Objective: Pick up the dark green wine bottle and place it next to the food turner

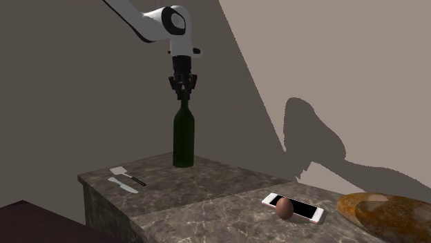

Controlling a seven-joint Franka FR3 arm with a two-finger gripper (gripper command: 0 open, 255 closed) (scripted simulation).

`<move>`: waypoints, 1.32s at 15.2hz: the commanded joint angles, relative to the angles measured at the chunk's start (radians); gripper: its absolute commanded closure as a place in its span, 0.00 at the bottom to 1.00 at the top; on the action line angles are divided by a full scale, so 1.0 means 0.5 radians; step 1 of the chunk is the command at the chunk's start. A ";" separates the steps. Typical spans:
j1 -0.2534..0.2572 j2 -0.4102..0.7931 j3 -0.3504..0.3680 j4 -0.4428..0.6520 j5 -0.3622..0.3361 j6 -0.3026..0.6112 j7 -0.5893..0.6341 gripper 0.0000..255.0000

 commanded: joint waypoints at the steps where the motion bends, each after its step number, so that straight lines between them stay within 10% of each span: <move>1: 0.038 0.076 0.027 0.119 0.009 -0.043 0.077 1.00; 20: 0.060 0.199 0.058 -0.065 0.048 0.260 0.089 1.00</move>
